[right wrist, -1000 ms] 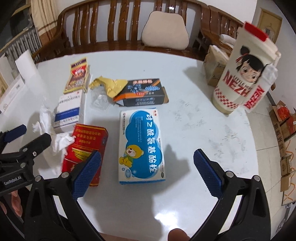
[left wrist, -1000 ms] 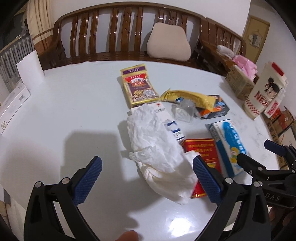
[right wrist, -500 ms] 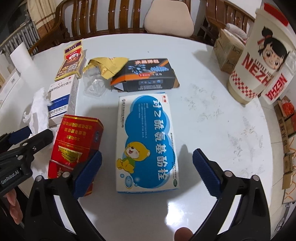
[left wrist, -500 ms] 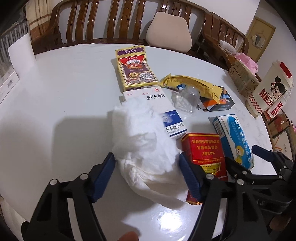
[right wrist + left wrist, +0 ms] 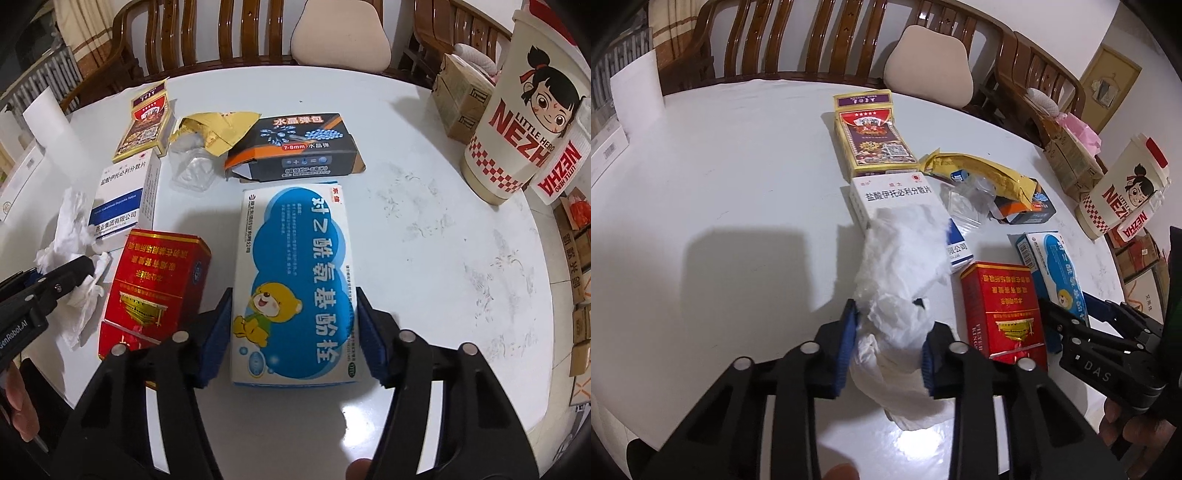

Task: Collect trash
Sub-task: 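Close the left tool on the tissue while the right tool grips the blue-and-white box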

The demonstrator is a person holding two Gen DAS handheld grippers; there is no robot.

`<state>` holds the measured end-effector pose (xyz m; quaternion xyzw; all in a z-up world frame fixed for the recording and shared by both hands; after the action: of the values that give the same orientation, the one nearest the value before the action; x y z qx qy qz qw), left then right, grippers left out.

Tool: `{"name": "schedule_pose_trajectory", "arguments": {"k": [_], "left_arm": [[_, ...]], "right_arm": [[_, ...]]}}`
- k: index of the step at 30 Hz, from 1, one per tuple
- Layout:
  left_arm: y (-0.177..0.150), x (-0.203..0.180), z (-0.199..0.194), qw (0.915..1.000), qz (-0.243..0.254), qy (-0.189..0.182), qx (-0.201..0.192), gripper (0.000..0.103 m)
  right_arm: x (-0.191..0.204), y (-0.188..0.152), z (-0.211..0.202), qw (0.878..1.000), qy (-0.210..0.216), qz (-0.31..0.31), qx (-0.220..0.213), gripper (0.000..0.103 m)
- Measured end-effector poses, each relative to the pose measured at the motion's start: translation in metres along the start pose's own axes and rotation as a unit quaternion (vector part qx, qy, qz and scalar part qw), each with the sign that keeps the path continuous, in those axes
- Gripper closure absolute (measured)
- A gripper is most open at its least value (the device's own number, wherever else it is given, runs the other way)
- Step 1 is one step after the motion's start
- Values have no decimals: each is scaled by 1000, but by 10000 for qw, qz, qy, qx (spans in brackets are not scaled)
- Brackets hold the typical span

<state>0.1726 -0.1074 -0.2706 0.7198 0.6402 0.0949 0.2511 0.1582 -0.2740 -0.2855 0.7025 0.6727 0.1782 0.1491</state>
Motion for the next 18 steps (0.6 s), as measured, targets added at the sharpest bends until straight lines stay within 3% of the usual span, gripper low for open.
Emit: {"name": "schedule_pose_trajectory", "arguments": {"k": [9,18], "left_arm": [[-1,8,-20,9999,-61,4,-116,85],[8,2,-68,9987,41,-75,-493,86]], "right_arm": [[0,-1,3,9999,35,94,-51,44],[0,5,-46,9987,66,160,-472,44]]}}
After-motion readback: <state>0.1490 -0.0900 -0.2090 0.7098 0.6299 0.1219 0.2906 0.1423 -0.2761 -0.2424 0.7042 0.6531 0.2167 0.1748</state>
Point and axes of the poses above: each gripper's, at about its wrist camera, not at the fingertips, and z roughly the way its jaws point, x to its left, y to its top, the point moved 10 cm from there along z, roughly the way its jaws point, and after that the axes turned 3 degrees about y, right-handed, at the moved point
